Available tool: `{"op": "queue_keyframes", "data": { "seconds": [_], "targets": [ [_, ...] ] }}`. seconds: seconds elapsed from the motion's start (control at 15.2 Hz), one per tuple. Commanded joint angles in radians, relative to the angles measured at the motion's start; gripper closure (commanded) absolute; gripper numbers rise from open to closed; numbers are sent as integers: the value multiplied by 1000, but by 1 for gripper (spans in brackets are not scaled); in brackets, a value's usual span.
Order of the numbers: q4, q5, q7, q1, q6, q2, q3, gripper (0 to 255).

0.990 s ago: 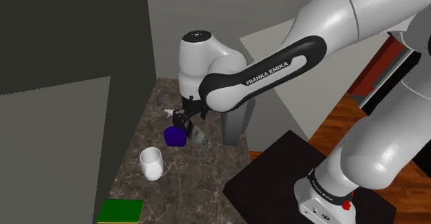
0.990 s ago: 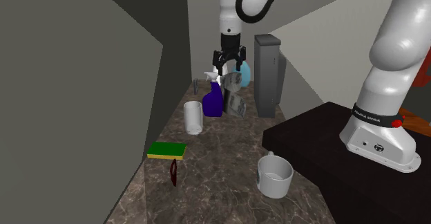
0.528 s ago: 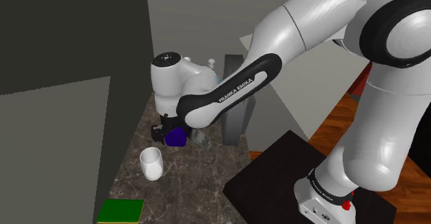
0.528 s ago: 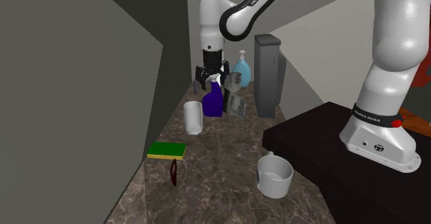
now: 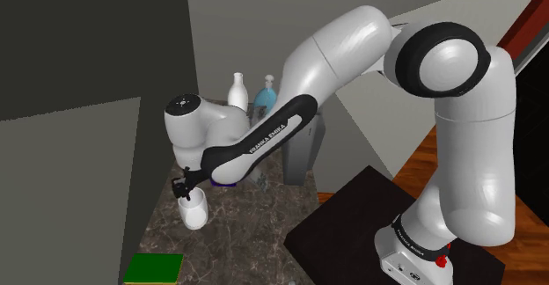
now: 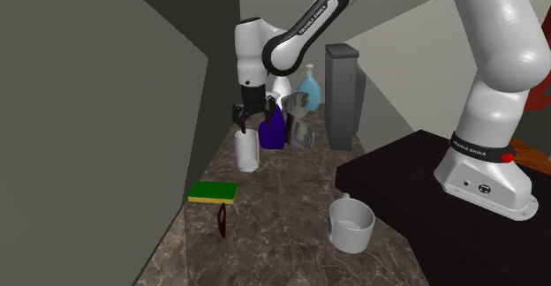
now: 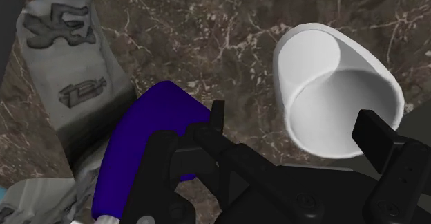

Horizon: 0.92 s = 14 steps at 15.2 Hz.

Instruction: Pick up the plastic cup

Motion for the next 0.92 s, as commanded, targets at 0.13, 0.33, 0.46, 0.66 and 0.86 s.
{"op": "queue_keyframes", "data": {
  "seconds": [0.13,0.33,0.46,0.66,0.86],
  "targets": [
    [10,-25,19,16,32,45,-19,0],
    [12,-34,25,21,45,60,-26,0],
    [12,-34,25,20,45,61,-26,255],
    [10,-34,25,20,46,60,-26,255],
    [10,-34,25,20,46,60,-26,255]
  ]
}}
